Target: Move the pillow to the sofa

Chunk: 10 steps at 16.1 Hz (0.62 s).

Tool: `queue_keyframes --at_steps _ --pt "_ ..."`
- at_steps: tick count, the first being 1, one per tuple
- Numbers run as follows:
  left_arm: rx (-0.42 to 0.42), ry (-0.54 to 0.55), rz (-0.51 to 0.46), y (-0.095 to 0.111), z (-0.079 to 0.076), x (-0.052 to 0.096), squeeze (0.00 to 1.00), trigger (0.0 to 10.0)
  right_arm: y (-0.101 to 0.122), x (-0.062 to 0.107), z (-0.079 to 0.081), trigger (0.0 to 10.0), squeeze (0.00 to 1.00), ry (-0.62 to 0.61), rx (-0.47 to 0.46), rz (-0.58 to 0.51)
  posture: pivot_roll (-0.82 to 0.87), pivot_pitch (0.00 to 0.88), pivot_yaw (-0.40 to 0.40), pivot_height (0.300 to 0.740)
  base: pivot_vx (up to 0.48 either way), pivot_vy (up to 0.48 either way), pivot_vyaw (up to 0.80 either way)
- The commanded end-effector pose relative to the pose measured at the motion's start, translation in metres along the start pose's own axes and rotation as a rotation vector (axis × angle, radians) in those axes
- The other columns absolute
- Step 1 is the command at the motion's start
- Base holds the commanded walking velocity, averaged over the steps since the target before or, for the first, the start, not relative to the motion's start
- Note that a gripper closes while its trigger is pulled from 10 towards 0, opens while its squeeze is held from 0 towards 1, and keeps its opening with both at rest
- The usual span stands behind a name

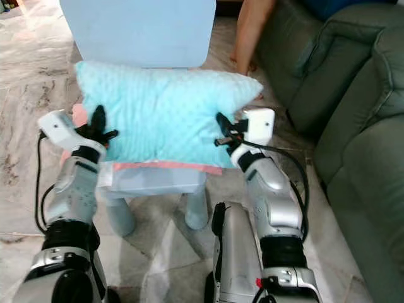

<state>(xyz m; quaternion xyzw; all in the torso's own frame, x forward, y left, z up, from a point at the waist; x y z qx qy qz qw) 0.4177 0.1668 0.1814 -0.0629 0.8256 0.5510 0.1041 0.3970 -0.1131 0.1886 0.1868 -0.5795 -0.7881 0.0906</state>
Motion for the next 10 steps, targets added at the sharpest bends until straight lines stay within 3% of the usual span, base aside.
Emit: queue_keyframes --at_steps 1,2,3,5,6,7,8,10 --pt "-0.043 -0.028 -0.03 0.007 -0.007 0.004 0.0 0.0 0.013 0.003 -0.001 0.0 0.0 -0.015 0.017 -0.044 -0.1 0.0 -0.058 0.36 0.0 0.0 0.0" --pt "-0.052 -0.033 -0.026 0.006 -0.009 0.008 0.0 0.0 0.012 0.005 -0.001 0.0 0.0 -0.021 0.024 -0.046 -0.1 0.0 -0.058 0.36 0.0 0.0 0.0" --pt "-0.111 -0.05 -0.003 -0.004 -0.012 0.019 0.0 0.0 0.013 0.011 -0.002 0.0 0.0 -0.032 0.044 -0.052 -0.11 0.0 -0.044 0.36 0.0 0.0 0.0" --pt "-0.143 -0.045 0.001 -0.007 -0.012 0.024 0.0 0.0 0.013 0.014 -0.003 0.0 0.0 -0.044 0.047 -0.051 -0.12 0.0 -0.036 0.36 0.0 0.0 0.0" --pt "-0.177 -0.031 0.003 -0.009 -0.01 0.029 0.0 0.7 0.011 0.017 -0.004 0.0 0.0 -0.062 0.049 -0.048 -0.12 0.0 -0.033 0.36 0.0 0.0 0.0" --pt "-0.21 -0.01 0.033 -0.015 -0.008 0.032 0.0 10.0 0.009 0.02 -0.005 6.2 0.0 -0.085 0.061 -0.037 -0.13 0.0 -0.032 0.36 0.0 0.0 0.0" --pt "-0.235 -0.011 0.052 -0.017 -0.008 0.032 0.0 10.0 0.008 0.02 -0.001 10.0 0.0 -0.08 0.068 -0.034 -0.13 0.0 -0.033 0.36 0.0 0.0 0.0" --pt "-0.23 0.016 0.051 -0.016 -0.004 0.031 0.0 10.0 0.01 0.018 0.0 10.0 0.0 -0.095 0.058 -0.043 -0.13 0.0 -0.034 0.36 0.0 0.0 0.0"
Point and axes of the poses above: a point about 5 cm out from each wrist's last joint towards the gripper, its own x axis pointing back from the gripper into the wrist, its own y axis along the axis of the wrist's last joint, z = x × y, the point moved 6 cm from there along -x, pointing out of the wrist towards the gripper, and after that the axes turned 8 degrees about -x, right-handed, at the moved point
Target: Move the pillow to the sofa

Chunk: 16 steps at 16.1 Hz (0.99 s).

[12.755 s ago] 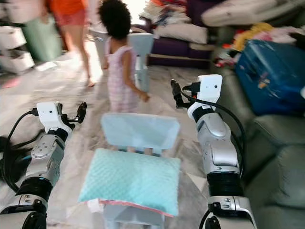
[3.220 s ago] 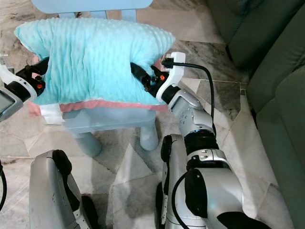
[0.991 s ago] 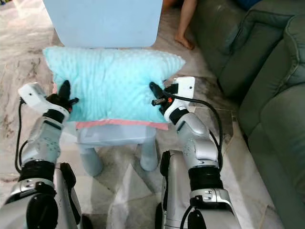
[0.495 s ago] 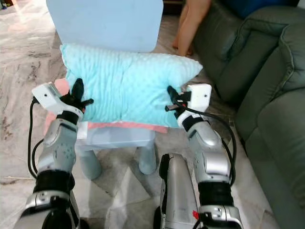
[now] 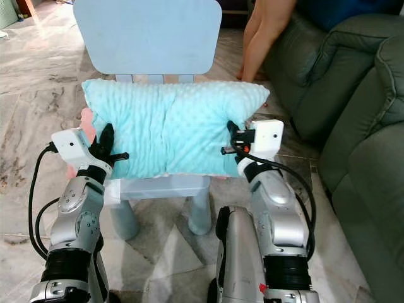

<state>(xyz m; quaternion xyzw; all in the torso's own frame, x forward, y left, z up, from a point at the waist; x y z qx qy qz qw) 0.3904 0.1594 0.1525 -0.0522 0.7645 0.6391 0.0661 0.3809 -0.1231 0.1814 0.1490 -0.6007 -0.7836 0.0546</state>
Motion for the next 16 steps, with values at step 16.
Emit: queue_keyframes --at_steps 16 --pt "-0.007 0.011 0.029 -0.002 -0.005 0.001 0.0 10.0 0.025 -0.007 -0.001 10.0 0.0 -0.031 0.034 -0.036 -0.15 0.0 -0.045 0.36 0.0 0.0 0.0"
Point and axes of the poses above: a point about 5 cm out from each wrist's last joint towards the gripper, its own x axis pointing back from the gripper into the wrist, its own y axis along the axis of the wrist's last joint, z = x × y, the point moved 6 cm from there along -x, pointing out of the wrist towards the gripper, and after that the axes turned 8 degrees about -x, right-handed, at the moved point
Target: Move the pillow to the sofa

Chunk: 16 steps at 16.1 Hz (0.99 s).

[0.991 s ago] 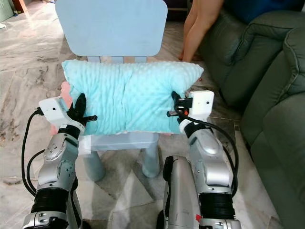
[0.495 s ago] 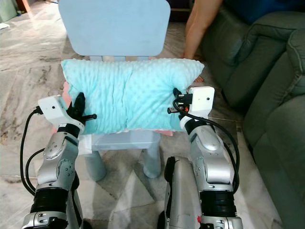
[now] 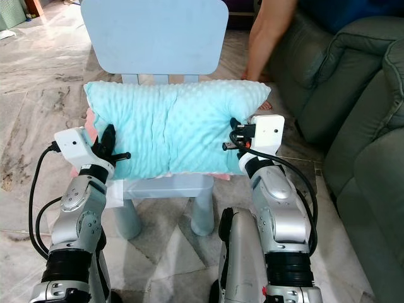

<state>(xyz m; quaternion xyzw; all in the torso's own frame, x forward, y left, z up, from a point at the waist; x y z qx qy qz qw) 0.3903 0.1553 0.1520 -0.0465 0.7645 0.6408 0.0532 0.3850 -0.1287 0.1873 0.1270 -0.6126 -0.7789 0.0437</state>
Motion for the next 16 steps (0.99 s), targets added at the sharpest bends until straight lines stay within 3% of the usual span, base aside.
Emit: queue_keyframes --at_steps 1,5,16 --pt "-0.003 0.001 0.006 -0.0011 0.0 0.0004 0.0 10.0 0.0181 -0.0035 0.0035 10.0 0.0 0.016 0.006 -0.049 -0.15 0.0 -0.046 0.36 0.0 0.0 0.0" --pt "-0.001 0.005 0.007 -0.0017 0.0002 -0.0003 0.0 10.0 0.0182 -0.0039 0.0025 10.0 0.0 0.016 0.009 -0.048 -0.15 0.0 -0.05 0.378 0.0 0.0 0.0" --pt "-0.01 -0.012 0.019 -0.0033 -0.0024 -0.0005 0.0 10.0 0.0148 -0.0038 0.0023 10.0 0.0 0.007 -0.004 -0.042 -0.15 0.0 -0.036 0.518 0.0 0.0 0.0"
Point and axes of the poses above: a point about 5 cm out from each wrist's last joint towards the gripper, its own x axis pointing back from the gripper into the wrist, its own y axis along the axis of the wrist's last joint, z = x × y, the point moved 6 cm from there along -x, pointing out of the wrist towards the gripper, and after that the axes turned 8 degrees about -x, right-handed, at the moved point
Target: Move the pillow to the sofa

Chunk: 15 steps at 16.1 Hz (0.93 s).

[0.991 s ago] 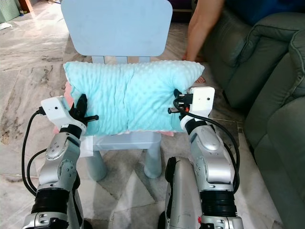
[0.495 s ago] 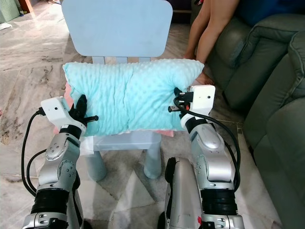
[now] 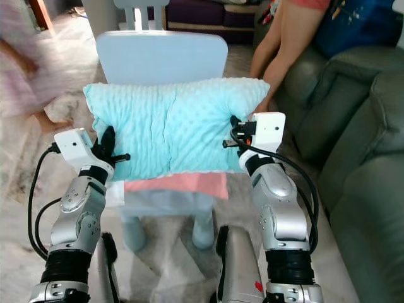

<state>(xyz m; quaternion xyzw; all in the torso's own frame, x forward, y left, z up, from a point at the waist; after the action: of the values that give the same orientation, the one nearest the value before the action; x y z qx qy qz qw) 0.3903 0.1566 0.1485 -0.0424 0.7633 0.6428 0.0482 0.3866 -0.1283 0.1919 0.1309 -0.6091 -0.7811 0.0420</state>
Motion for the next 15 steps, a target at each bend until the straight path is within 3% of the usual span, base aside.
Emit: queue_keyframes --at_steps 1,13,15 --pt "-0.005 -0.016 0.01 -0.001 -0.005 -0.001 0.0 10.0 0.01 -0.001 0.001 10.0 0.0 0.002 0.0 -0.031 -0.15 0.0 -0.036 0.528 0.0 0.0 0.0" --pt "-0.004 -0.034 0.033 -0.005 -0.01 -0.004 0.0 10.0 0.011 0.001 -0.001 10.0 0.0 -0.011 -0.004 -0.033 -0.17 0.0 -0.029 0.678 0.0 0.0 0.0" --pt "-0.091 0.031 0.104 -0.016 0.001 -0.007 0.0 10.0 0.011 0.001 -0.002 10.0 0.0 -0.011 -0.006 -0.032 -0.17 0.0 -0.029 0.703 0.0 0.0 0.0"
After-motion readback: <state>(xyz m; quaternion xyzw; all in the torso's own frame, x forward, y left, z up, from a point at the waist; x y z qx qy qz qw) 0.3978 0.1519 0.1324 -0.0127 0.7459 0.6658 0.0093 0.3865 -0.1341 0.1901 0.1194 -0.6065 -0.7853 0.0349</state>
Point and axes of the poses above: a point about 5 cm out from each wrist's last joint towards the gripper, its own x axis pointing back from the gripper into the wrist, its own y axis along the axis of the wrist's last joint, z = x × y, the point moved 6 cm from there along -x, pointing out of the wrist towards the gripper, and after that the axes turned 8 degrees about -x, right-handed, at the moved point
